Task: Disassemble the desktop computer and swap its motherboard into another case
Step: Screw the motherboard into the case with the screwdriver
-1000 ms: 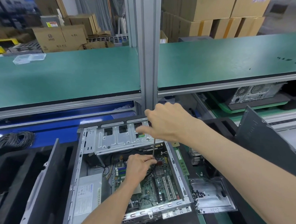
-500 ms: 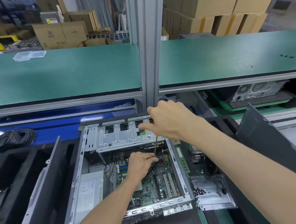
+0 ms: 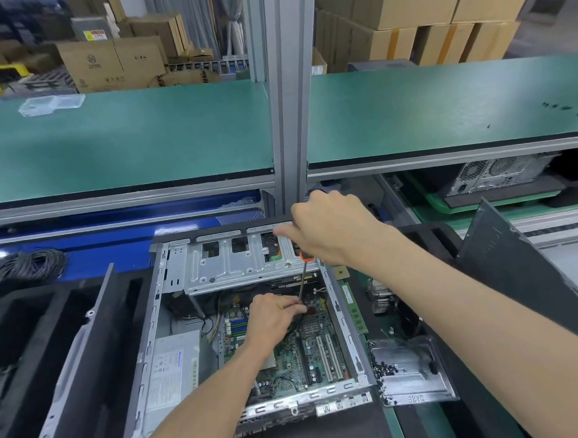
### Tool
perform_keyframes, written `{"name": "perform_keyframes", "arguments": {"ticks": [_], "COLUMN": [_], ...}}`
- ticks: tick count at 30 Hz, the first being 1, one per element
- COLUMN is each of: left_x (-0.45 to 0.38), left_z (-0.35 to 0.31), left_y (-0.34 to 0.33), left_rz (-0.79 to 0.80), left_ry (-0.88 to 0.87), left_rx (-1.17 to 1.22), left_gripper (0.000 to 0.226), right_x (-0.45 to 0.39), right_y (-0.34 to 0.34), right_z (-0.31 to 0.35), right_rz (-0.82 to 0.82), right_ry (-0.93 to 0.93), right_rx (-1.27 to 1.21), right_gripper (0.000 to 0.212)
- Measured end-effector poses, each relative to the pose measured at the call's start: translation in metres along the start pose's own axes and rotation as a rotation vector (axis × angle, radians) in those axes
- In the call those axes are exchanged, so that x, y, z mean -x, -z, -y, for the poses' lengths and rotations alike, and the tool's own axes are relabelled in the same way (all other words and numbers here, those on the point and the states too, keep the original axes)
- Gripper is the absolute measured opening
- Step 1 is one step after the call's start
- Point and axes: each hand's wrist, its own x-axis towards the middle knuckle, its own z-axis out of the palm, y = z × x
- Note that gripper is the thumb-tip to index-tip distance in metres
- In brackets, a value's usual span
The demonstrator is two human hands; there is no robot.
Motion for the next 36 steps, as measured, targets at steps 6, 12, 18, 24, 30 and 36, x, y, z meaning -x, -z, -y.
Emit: {"name": "perform_keyframes", "arguments": {"ticks": [6, 12, 18, 24, 30, 36], "left_x": [0.004, 0.004, 0.002, 0.003, 0.001, 0.003], "left_z": [0.000, 0.001, -0.001, 0.003, 0.000, 0.001], "left_y": [0.002, 0.004, 0.002, 0.003, 0.001, 0.003], "left_rz": [-0.001, 0.010, 0.009, 0.020, 0.027, 0.032], "left_ry": [0.017, 0.017, 0.039, 0.055, 0.037, 0.038], "left_rx": [-0.011, -0.026, -0.039, -0.043, -0.079, -0.084], "left_gripper": [0.015, 0.019, 0.020, 0.022, 0.028, 0.023], "right_x": [-0.006, 0.002, -0.004, -0.006, -0.005, -0.008], "right_y": [0.003, 0.008, -0.003, 0.012, 0.004, 0.006], "right_z": [0.002, -0.001, 0.005, -0.003, 0.003, -0.002], "right_rz": [0.107, 0.158, -0.038, 0.264, 0.021, 0.181], "right_ry": [0.204, 0.244, 0.058, 0.268, 0.034, 0.266], "right_rx": [-0.158, -0.424, -0.041, -0.381, 0.034, -0.181], "right_gripper": [0.014, 0.022, 0.033, 0.033, 0.040, 0.010]}}
